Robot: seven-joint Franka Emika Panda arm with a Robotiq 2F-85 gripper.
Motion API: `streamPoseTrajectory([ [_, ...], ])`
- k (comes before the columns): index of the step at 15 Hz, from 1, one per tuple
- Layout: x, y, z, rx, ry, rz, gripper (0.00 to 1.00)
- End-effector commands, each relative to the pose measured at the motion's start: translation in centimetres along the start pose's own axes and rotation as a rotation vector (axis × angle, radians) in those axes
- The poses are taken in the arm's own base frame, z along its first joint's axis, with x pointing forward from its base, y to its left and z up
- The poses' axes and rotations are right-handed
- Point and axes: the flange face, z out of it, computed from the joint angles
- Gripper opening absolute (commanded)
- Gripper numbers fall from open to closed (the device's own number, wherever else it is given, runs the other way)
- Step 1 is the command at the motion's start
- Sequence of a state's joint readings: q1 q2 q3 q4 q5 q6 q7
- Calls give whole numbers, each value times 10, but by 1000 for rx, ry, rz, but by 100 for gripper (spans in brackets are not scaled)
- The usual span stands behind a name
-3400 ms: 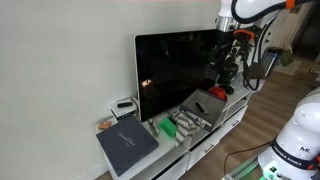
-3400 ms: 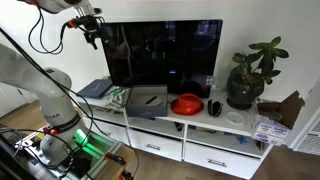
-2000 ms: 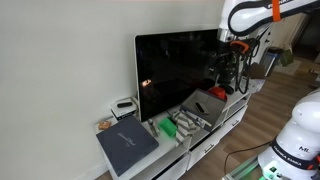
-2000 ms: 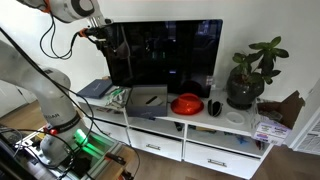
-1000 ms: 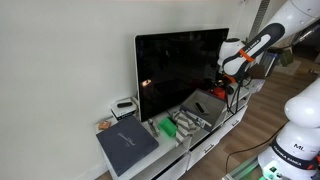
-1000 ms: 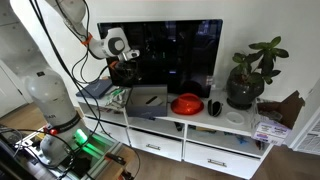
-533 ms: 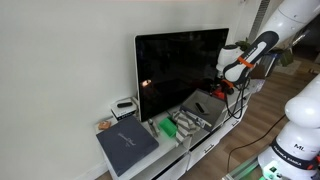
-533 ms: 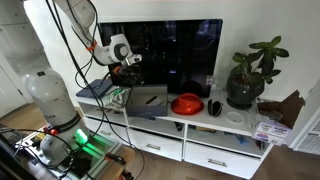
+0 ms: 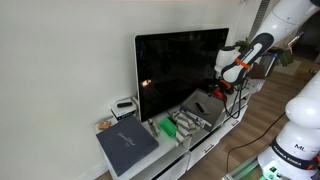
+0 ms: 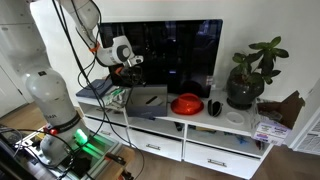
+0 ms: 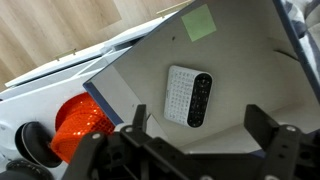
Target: Take the white thing out of the box
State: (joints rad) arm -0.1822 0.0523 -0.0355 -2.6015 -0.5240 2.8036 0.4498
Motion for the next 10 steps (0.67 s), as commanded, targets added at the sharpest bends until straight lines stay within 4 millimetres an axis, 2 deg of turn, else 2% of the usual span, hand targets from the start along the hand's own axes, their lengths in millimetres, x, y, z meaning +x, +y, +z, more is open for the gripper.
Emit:
streamPoseTrajectory([
  [1, 30, -2, 47, -32, 5, 14, 100],
  [4, 47, -8, 83, -64, -10, 24, 100],
  [10, 64, -40, 156, -92, 0, 69, 100],
])
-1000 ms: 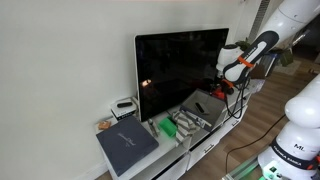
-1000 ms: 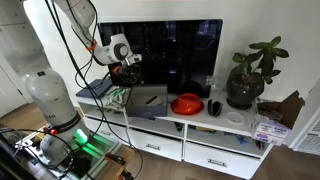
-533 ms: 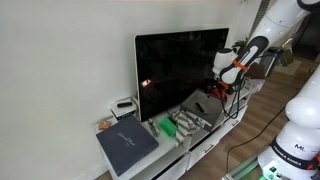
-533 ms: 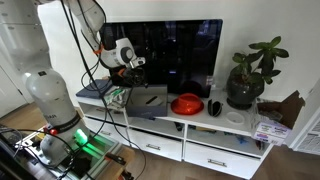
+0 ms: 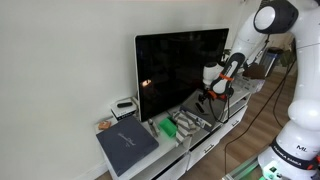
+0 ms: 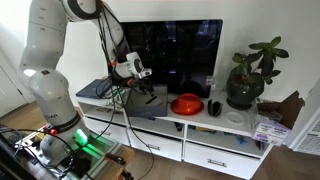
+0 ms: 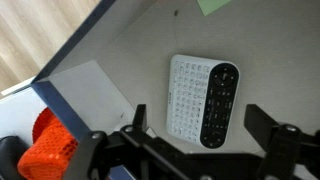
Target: Take the white thing out of the box
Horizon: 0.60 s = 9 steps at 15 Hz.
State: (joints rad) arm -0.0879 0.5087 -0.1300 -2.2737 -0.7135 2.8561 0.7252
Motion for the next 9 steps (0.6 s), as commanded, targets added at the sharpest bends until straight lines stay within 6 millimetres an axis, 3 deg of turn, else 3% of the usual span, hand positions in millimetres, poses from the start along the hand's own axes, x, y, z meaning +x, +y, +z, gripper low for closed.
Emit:
streamPoseTrajectory([
  [1, 20, -24, 39, -1, 75, 27, 100],
  [3, 28, -33, 52, 25, 115, 43, 100],
  [4, 16, -27, 37, 21, 70, 32, 100],
  [6, 16, -33, 46, 22, 69, 26, 100],
  [9, 17, -31, 44, 22, 72, 30, 100],
])
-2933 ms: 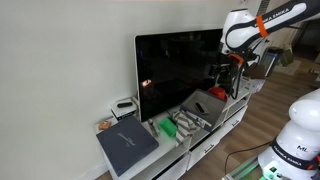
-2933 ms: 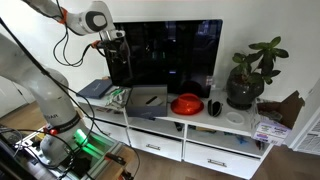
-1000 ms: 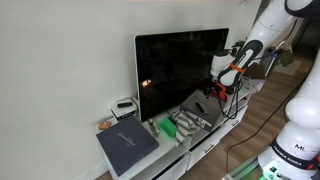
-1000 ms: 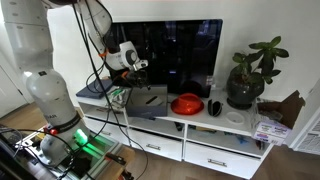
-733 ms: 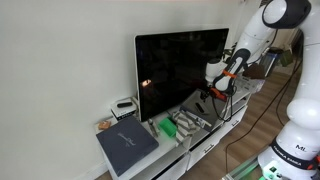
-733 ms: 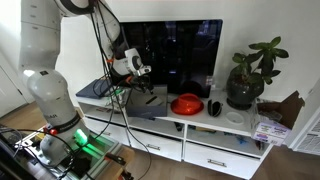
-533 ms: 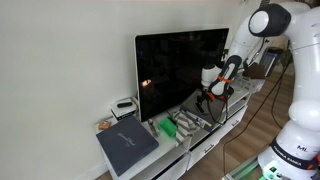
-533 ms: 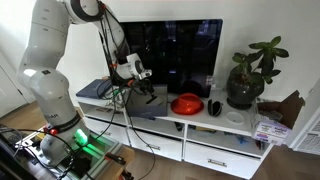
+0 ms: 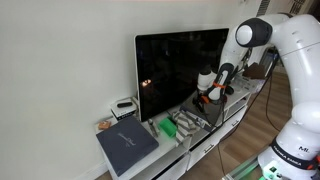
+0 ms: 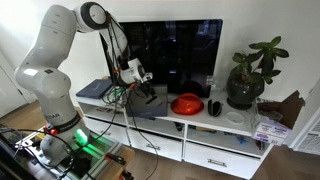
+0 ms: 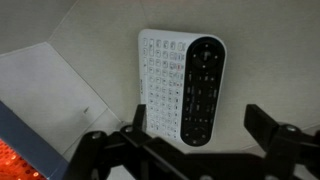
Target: Take the white thing out of the box
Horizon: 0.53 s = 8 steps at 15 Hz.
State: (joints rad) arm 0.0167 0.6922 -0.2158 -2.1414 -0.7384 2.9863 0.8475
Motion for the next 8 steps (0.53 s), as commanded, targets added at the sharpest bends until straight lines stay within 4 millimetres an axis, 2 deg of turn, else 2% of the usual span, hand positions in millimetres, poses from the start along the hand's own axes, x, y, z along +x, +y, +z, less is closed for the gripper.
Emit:
streamPoseTrajectory([
  [1, 0, 0, 0, 0, 1, 0, 100],
  [8, -2, -10, 22, -27, -11, -14, 100],
])
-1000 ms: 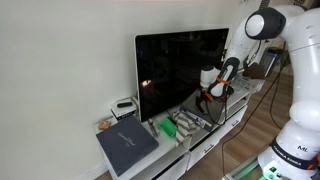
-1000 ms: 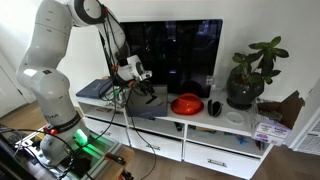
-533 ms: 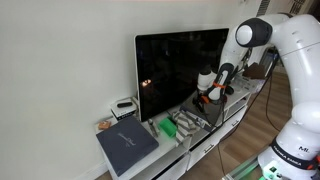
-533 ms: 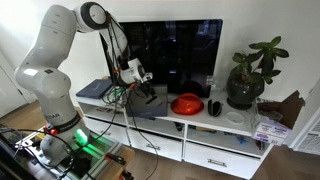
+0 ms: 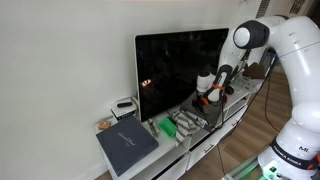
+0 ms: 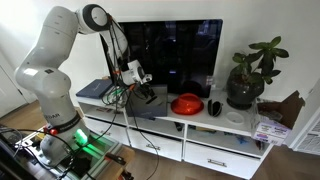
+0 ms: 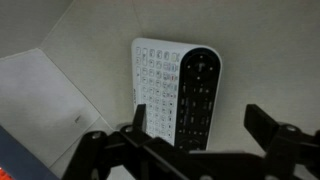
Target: Take the white thing out of the box
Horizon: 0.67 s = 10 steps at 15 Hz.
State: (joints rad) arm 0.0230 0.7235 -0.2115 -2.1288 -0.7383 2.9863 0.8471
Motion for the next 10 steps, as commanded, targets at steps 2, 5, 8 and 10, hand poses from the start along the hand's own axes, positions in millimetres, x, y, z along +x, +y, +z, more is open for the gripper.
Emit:
streamPoseTrajectory([
  [2, 5, 0, 18, -59, -3, 3, 100],
  [5, 6, 3, 29, -81, -7, 5, 100],
  [8, 11, 6, 42, -96, 16, 10, 100],
  [10, 13, 6, 51, -111, 20, 19, 100],
])
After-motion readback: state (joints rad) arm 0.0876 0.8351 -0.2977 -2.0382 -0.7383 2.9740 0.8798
